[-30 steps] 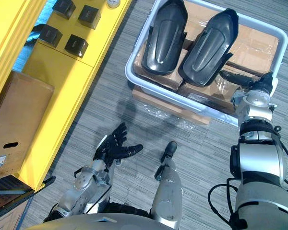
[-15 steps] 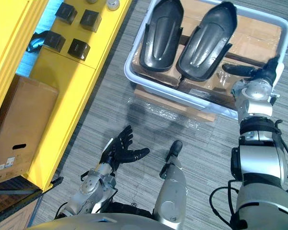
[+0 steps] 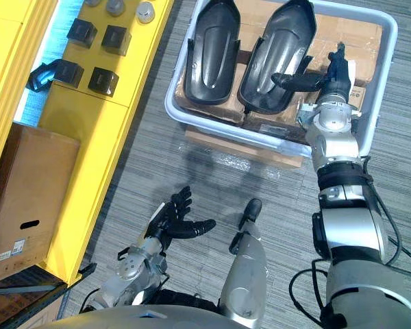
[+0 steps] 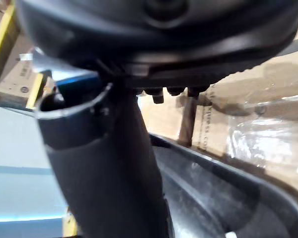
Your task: Walk over and take three plastic housings, then place them on the shelf
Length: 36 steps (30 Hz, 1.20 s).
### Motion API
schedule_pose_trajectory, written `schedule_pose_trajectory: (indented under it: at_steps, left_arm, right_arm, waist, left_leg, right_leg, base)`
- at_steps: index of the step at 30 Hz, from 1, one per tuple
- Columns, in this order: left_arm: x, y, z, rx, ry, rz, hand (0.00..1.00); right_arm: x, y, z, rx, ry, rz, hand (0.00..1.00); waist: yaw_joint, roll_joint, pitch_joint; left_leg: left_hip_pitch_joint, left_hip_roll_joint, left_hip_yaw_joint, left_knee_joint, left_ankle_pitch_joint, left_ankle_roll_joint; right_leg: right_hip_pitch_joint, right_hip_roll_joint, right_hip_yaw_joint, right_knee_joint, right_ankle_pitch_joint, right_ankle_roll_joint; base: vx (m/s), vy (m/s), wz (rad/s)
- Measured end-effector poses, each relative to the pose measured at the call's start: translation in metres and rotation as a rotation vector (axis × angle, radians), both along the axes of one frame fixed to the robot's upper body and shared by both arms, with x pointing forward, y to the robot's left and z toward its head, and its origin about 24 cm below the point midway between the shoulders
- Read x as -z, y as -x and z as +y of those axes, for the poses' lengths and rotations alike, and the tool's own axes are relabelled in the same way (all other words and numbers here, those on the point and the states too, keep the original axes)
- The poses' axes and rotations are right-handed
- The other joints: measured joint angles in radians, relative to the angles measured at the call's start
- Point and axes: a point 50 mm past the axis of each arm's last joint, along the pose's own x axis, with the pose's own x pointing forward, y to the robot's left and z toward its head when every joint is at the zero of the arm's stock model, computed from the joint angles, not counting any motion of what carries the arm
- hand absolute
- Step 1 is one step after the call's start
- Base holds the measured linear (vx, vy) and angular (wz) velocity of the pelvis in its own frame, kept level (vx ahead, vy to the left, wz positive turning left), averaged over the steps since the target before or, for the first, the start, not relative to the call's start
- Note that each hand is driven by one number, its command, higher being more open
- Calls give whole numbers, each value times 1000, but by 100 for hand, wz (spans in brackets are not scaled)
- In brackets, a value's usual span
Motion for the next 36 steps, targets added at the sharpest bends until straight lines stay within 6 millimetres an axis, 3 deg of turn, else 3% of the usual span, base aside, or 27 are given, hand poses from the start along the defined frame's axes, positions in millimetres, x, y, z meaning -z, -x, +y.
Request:
schedule_pose_trajectory:
  at_steps: [4,7,8,12,18,25,28,32,36]
  left_arm:
    - [2,3,-23,88,4,10,100]
    - [4,3,-30,112,-1,17,100]
    - [6,5,-30,117,-7,27,100]
    - [15,9,-29,102,-30,66,100]
    - [16,7,-28,92,-20,80,100]
    - [13,5,-27,91,-10,55,100]
    - [14,5,-27,95,-13,54,100]
    - [14,13,-18,81,-10,49,100]
    - [6,12,-10,45,13,17,100]
  right_arm:
    - [-6,3,-17,89,7,24,100]
    - [-4,3,-22,129,12,54,100]
    - [-3,3,-22,137,15,73,0]
    - [-10,8,-33,195,98,116,0]
    - [-21,25,-63,312,74,210,0]
    - [-8,42,-88,450,71,308,0]
    - [-1,42,-88,467,65,338,0]
    - [27,39,-79,467,13,403,0]
    - [32,34,-71,443,89,406,0]
  waist:
    - [22,40,-27]
    - [36,57,-39]
    - [43,68,-47]
    - [52,88,-61]
    - [65,97,-67]
    - [66,110,-78]
    - [64,113,-80]
    - [52,111,-78]
    - [34,110,-77]
  left_leg:
    - [-1,-20,-21,2,-6,-2]
    - [-6,-30,-28,11,-10,1]
    - [-12,-30,-30,15,-19,6]
    - [-34,-48,-49,10,-20,5]
    - [-31,-52,-58,-3,-4,1]
    - [14,-63,-88,-38,13,-6]
    - [23,-63,-99,-39,13,-7]
    - [67,-66,-107,-54,12,-8]
    - [88,-65,-104,-59,12,-8]
  right_leg:
    - [-7,-18,-5,24,-9,2]
    - [-20,-32,-6,56,-30,0]
    - [-26,-33,-6,63,-33,-2]
    - [-42,-51,-28,63,-35,0]
    - [-42,-60,-43,82,-41,-1]
    - [-17,-82,-73,143,-95,9]
    - [0,-84,-89,151,-108,9]
    - [48,-88,-102,149,-120,12]
    - [68,-88,-102,148,-121,13]
  base:
    - [-4,59,4]
    - [-61,60,7]
    - [-61,46,6]
    - [-39,46,10]
    - [30,37,6]
    - [68,10,16]
    - [45,14,13]
    - [31,27,11]
    - [2,23,0]
